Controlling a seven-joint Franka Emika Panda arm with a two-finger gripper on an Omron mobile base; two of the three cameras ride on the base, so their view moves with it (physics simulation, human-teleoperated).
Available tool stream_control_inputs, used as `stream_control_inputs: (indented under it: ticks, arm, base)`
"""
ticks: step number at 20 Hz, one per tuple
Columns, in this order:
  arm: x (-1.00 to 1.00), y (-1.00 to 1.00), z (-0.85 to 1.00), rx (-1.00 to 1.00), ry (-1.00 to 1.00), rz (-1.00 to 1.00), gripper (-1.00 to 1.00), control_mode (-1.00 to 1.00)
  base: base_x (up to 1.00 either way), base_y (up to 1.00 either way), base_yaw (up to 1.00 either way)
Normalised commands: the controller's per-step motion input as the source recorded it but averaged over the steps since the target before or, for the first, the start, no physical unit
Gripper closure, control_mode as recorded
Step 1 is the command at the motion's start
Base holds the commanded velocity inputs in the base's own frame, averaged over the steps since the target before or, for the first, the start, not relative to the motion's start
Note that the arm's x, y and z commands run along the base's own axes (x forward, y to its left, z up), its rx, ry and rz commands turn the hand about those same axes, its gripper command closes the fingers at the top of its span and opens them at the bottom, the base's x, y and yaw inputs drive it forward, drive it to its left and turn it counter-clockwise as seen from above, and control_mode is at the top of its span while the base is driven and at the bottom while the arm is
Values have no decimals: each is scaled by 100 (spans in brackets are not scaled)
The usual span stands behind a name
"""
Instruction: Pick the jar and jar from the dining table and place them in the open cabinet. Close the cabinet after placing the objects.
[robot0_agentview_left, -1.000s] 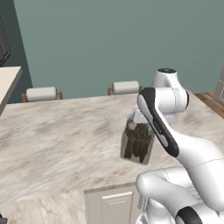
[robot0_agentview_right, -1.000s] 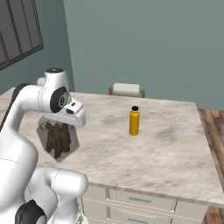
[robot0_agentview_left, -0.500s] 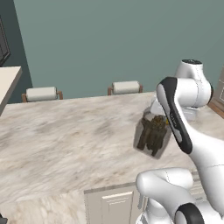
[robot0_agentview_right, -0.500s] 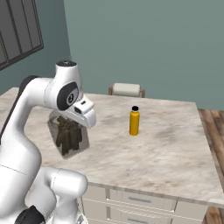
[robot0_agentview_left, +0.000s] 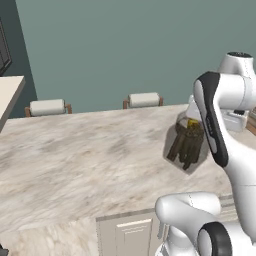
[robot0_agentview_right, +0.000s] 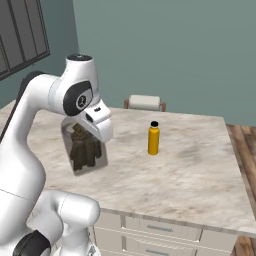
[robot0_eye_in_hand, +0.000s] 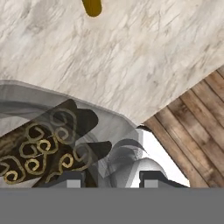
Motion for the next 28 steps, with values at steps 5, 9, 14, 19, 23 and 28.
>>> stream_control_inputs:
  ticks: [5,9,14,19,23,28]
  arm:
    - [-20,0,38,0,2,-11,100,-100]
    - [-25,0,33,0,0,-7,100,-100]
    - [-6,0,33,1,0,-2,100,-100]
    - [-1,0,27,0,0,0,100,-100]
    - [0,0,13,0,0,0,100,-100]
    - [-1,0,1,0,0,0,100,-100]
  base:
    - [0,0,0]
    - [0,0,0]
    - [0,0,0]
    - [0,0,0]
    - [0,0,0]
    - [0,0,0]
